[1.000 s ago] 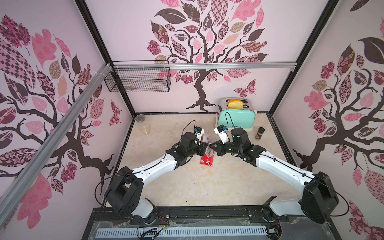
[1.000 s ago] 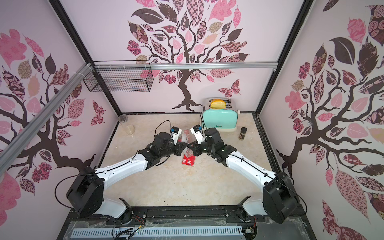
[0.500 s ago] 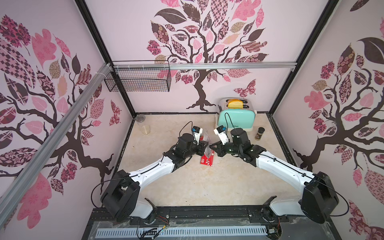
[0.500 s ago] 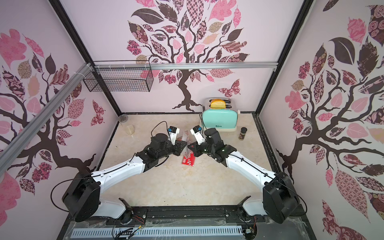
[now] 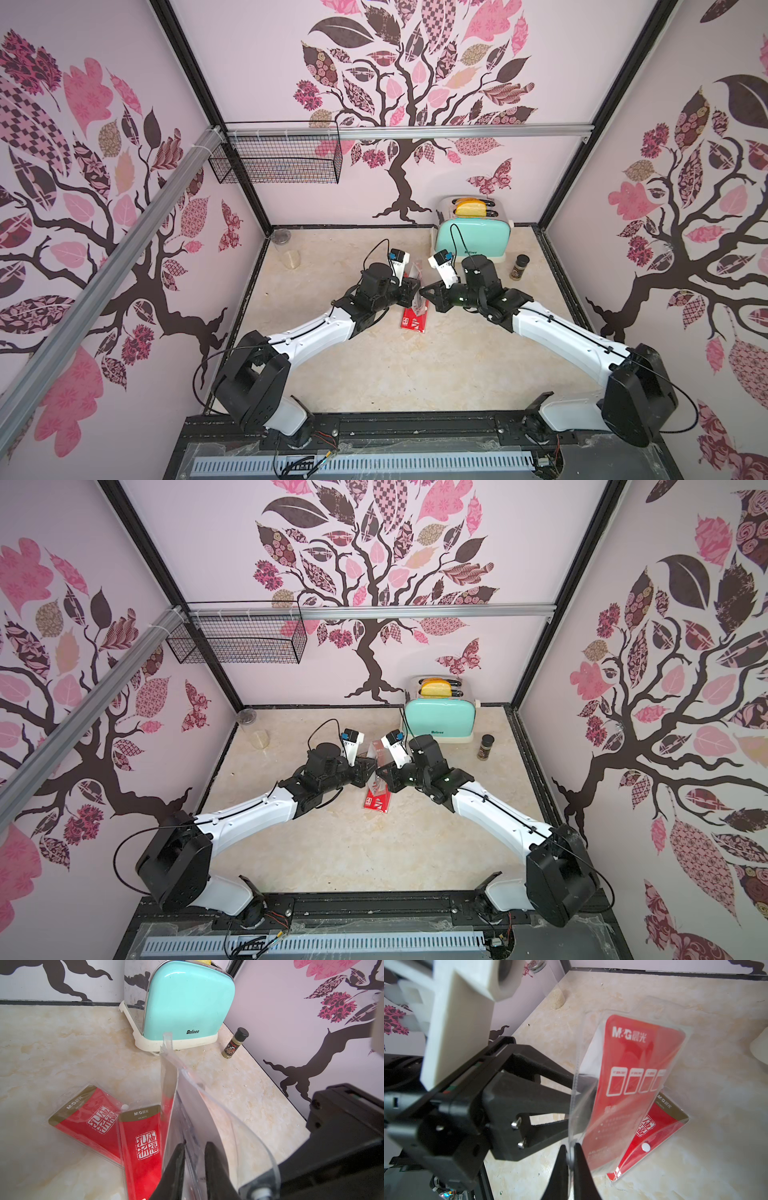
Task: Open the ruler set and take out the ruler
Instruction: Take out the ruler from the ruler set bag.
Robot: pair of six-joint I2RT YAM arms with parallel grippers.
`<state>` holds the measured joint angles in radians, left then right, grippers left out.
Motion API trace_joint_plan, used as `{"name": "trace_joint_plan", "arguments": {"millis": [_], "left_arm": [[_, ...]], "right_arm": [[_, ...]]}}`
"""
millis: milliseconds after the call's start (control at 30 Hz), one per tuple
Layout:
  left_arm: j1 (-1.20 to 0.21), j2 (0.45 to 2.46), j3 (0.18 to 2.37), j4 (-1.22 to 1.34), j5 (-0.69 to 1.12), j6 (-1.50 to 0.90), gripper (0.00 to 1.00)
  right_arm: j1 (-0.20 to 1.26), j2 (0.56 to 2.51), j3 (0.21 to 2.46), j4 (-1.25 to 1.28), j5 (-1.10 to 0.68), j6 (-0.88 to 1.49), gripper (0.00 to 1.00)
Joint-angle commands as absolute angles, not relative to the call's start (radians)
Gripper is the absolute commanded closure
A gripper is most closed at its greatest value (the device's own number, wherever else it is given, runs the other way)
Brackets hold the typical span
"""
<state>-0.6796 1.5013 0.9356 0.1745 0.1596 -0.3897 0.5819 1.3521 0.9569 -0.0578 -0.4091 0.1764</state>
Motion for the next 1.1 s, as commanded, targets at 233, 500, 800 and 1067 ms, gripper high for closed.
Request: {"name": "trace_joint_plan", "arguments": {"millis": [233, 500, 800, 1067], "left_arm": [[-0.680, 1.546, 0.990, 0.154, 0.121, -0.385, 0.91], [-0.681, 1.562, 1.023, 0.068, 0.137, -0.372, 1.00], [-0.680, 1.531, 1.014, 0.047, 0.115, -0.377, 1.00], [-0.680, 1.468, 1.000, 0.055, 0.086, -0.380, 1.00]], "right_arm": [[0.586, 1.333, 0.983, -0.073, -0.407, 0.152, 1.00], [0.586, 1.337, 0.991, -0.077, -0.355, 0.143, 1.00], [0.586, 1.376, 0.972, -0.057, -0.252, 0.144, 1.00], [0.586, 1.421, 0.967, -0.037, -0.209, 0.150, 1.00]]}}
